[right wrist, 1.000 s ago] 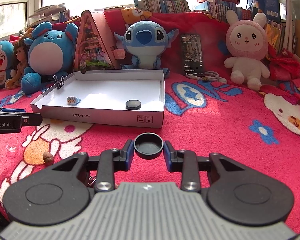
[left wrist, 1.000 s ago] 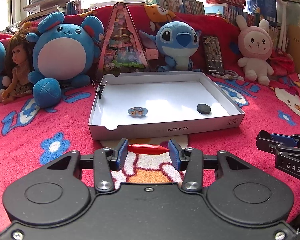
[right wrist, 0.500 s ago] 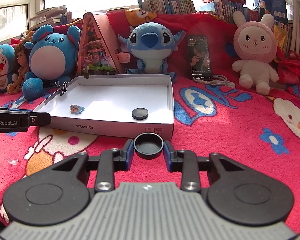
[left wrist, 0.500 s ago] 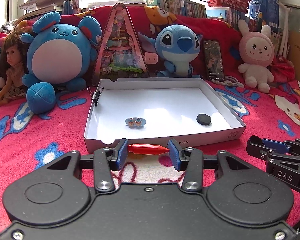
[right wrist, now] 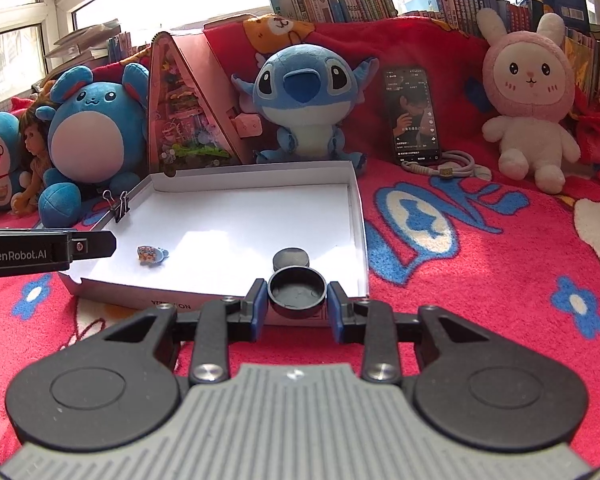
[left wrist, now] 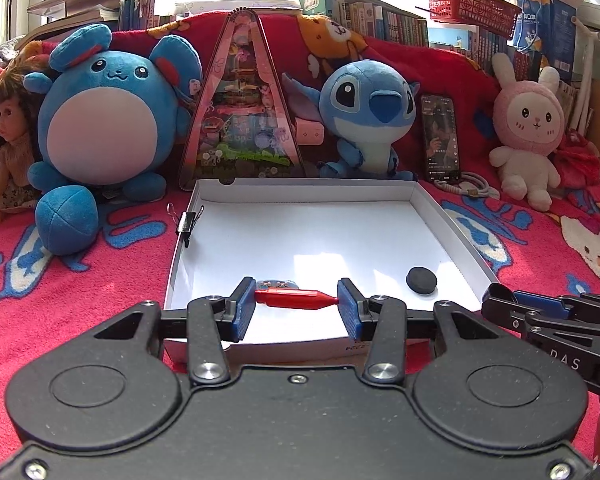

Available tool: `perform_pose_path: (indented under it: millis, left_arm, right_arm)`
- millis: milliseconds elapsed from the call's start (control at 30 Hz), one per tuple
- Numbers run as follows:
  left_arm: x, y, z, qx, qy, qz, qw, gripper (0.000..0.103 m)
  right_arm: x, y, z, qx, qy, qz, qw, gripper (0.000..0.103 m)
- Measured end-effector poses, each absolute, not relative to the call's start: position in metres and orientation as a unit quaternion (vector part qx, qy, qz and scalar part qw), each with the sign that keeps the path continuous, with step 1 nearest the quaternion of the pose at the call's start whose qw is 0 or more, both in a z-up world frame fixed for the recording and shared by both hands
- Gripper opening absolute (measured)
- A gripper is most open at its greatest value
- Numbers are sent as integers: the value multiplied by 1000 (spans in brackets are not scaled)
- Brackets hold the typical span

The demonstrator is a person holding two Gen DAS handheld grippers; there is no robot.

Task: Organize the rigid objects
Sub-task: 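Carry the red crayon and black tin into the white box with both tools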

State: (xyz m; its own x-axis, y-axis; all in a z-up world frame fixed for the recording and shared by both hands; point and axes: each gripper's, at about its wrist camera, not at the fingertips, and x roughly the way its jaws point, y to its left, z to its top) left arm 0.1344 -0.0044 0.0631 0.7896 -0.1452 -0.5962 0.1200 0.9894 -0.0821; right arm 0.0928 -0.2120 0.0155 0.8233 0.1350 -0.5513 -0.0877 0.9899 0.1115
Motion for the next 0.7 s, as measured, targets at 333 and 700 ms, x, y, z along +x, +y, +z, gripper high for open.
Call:
perform_pose_path:
  millis: [333,700]
  left_arm:
    - [194,4,57,-37,363,-55,929,42]
    - [241,-1,38,-37,406,-33,912,42]
  right_arm:
    - [149,-214,17,58,335,49,939,37]
    - [206,-203,6,56,384,51,920,37]
